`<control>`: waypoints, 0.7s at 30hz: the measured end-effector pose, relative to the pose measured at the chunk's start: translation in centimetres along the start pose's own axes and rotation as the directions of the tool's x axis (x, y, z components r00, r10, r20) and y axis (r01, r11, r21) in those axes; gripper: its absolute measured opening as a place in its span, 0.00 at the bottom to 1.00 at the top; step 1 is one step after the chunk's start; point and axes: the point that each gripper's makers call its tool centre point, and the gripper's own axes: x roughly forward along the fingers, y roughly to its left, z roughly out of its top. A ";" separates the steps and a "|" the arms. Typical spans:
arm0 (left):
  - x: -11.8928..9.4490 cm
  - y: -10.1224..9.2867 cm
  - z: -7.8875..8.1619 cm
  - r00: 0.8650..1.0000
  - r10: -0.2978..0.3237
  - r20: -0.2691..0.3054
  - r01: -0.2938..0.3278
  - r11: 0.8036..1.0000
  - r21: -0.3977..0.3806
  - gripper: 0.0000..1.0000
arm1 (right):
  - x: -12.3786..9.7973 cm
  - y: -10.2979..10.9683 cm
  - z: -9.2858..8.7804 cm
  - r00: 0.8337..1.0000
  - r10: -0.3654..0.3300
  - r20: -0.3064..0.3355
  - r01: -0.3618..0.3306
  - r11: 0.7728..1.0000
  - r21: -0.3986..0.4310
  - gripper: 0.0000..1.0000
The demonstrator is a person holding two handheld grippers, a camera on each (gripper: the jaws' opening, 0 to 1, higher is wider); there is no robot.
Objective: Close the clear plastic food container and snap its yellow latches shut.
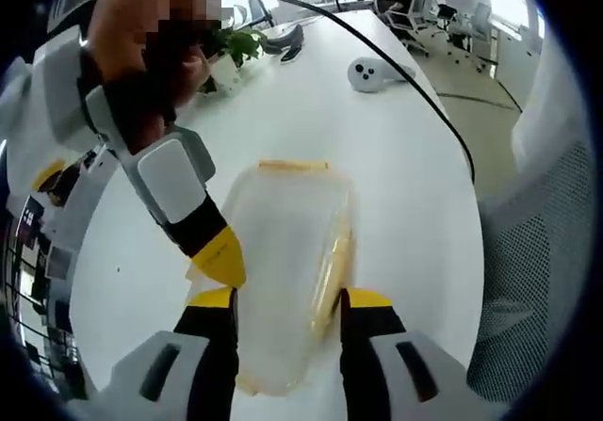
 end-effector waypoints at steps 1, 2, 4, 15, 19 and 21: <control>0.1 0.0 0.0 1.000 0.005 -0.005 -0.005 1.000 0.007 0.40 | 0.0 0.0 0.0 1.000 0.003 -0.008 -0.003 1.000 0.000 0.33; 0.5 0.4 -0.2 0.998 0.052 -0.020 -0.051 0.998 0.038 0.38 | 0.1 -0.1 0.1 1.000 0.005 -0.014 -0.005 1.000 -0.002 0.33; 0.6 0.1 -0.4 0.999 0.047 -0.024 -0.046 0.999 0.029 0.38 | 0.1 0.0 0.1 0.999 0.013 -0.040 -0.013 1.000 -0.008 0.32; 0.2 0.2 -0.3 0.999 0.042 -0.021 -0.042 0.999 0.018 0.38 | 0.4 -0.1 -0.1 0.996 0.064 -0.061 -0.065 0.998 -0.009 0.32; 0.2 0.2 -0.4 0.999 0.036 -0.021 -0.036 0.999 0.008 0.37 | 0.6 -0.2 -0.2 0.996 0.076 -0.039 -0.076 0.997 0.002 0.32; 0.3 0.2 -0.4 0.999 0.038 -0.015 -0.038 0.999 0.011 0.37 | 0.4 0.0 -0.1 0.998 0.067 0.010 -0.067 0.998 -0.002 0.33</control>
